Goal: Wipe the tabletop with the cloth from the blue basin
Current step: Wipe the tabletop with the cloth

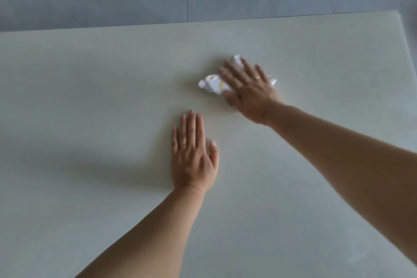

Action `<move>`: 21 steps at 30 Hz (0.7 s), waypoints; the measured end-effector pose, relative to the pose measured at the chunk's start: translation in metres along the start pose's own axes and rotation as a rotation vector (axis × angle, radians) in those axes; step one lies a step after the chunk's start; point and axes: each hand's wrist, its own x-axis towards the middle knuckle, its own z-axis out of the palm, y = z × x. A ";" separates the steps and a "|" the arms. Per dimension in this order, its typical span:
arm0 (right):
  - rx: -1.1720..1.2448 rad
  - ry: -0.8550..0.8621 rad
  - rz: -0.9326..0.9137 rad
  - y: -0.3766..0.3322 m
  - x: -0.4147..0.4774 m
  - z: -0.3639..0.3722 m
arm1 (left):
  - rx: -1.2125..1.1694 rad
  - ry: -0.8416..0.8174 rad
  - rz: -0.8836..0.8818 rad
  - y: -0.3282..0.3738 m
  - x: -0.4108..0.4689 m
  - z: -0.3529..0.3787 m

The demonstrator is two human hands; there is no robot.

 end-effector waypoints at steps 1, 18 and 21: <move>0.016 0.012 0.097 0.022 0.001 -0.004 | 0.003 0.002 0.002 0.000 0.000 0.000; 0.103 0.042 0.399 0.080 0.029 -0.022 | -0.072 0.003 0.096 0.031 0.063 -0.001; 0.157 0.111 0.717 0.062 0.052 -0.019 | -0.059 0.021 0.091 0.030 0.063 0.004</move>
